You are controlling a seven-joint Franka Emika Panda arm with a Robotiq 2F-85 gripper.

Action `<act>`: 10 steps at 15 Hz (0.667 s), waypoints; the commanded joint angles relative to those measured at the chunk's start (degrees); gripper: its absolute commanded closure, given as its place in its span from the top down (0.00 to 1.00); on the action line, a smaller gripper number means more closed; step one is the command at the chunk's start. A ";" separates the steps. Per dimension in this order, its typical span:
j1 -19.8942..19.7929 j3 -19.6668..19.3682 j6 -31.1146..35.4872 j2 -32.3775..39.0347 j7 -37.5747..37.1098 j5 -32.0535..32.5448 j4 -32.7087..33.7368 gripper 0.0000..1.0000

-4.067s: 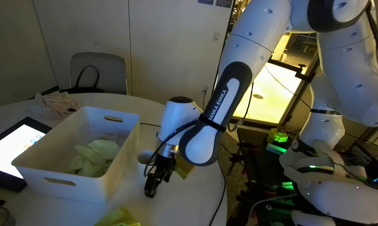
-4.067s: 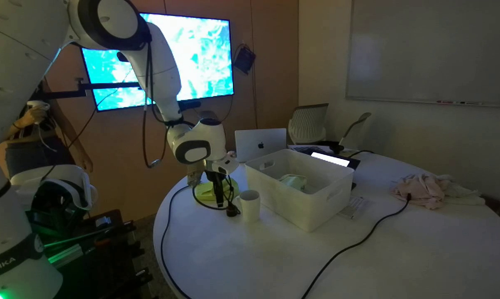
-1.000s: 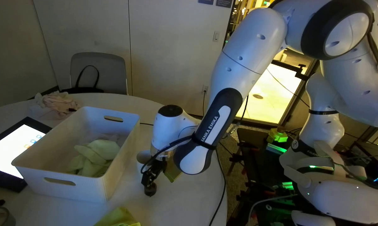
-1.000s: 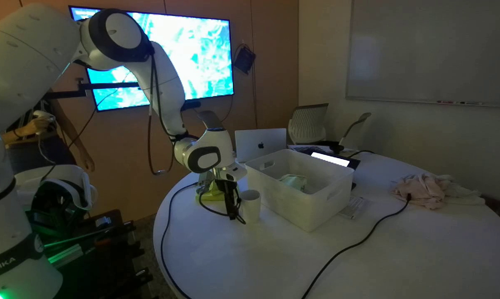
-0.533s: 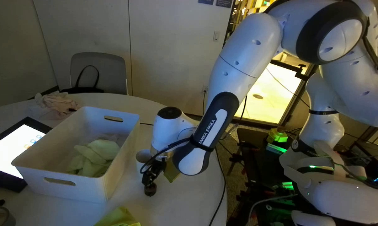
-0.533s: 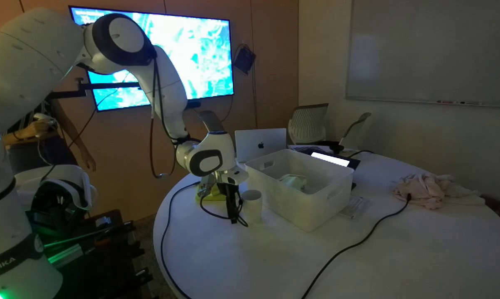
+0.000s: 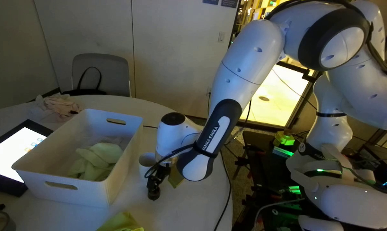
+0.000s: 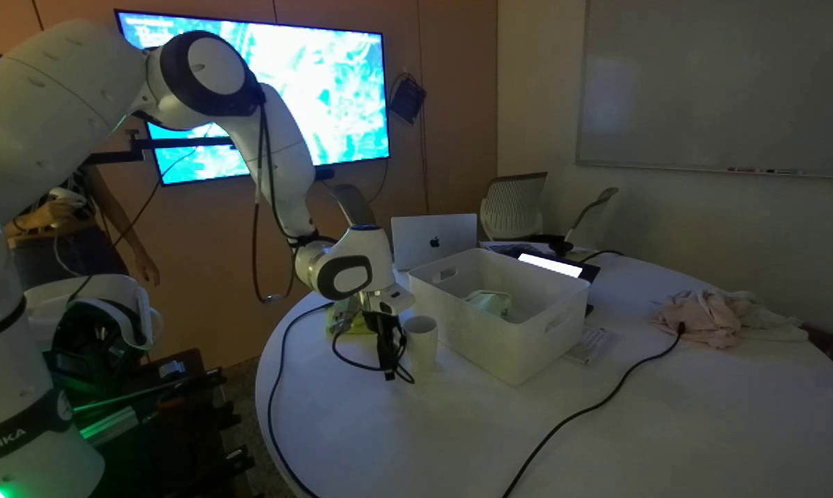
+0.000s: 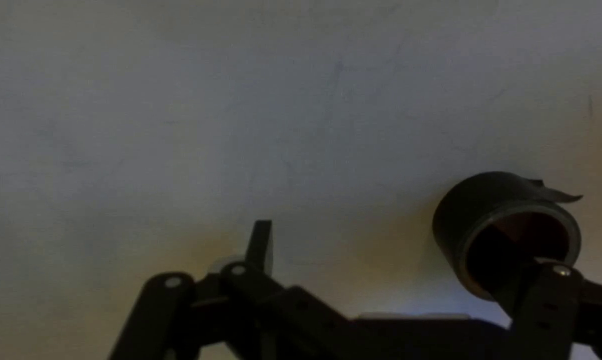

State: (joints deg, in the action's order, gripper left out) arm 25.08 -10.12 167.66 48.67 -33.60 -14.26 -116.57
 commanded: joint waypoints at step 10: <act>1.96 -3.15 1.03 -2.77 -1.85 1.66 -3.02 0.20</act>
State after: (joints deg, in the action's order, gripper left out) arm 25.42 -11.40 167.61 48.03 -33.78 -14.22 -117.06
